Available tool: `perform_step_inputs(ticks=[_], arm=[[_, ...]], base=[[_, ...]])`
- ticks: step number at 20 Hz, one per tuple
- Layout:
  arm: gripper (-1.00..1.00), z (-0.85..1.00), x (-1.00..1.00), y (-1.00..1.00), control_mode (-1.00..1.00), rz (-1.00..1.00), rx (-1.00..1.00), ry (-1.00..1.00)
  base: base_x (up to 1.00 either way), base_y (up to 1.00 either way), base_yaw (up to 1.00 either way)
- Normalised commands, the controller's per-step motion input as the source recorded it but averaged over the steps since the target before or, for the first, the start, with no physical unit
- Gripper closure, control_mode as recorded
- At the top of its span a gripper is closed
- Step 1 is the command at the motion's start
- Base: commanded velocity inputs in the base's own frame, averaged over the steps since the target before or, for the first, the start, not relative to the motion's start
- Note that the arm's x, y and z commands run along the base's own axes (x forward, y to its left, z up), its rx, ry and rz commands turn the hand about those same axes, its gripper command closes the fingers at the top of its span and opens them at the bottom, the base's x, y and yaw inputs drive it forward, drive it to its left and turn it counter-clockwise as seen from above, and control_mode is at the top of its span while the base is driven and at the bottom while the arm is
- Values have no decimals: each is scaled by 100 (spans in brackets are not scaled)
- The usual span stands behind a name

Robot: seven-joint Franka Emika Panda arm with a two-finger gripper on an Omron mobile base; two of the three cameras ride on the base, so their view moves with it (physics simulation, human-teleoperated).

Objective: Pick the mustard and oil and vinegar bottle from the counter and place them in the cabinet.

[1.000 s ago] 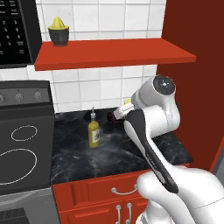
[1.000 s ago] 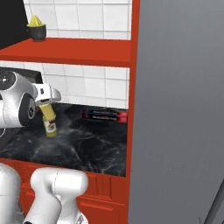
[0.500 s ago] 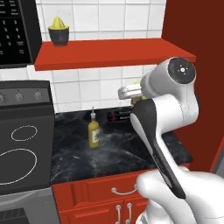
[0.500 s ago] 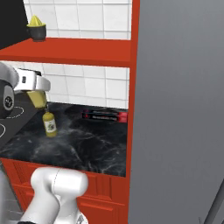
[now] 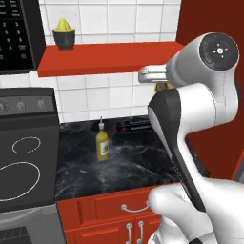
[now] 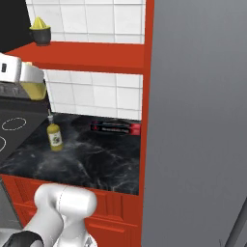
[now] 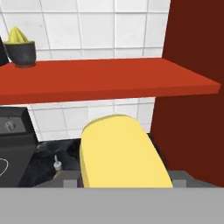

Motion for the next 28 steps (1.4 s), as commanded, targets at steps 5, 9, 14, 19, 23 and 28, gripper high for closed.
perform_step_inputs(ticks=[5,9,14,19,23,28], arm=[[100,61,-6,-15,-100,-4,0,-6],[100,36,6,-13,-100,0,0,-5],[100,18,28,-9,-100,0,-5,-5],[100,2,41,-3,-100,0,-11,-3],[100,0,52,0,-100,0,-12,-2],[100,-1,43,-1,-100,0,-4,0]], base=[[0,0,0],[0,0,0],[0,0,0],[0,0,0],[0,0,0],[0,0,0]])
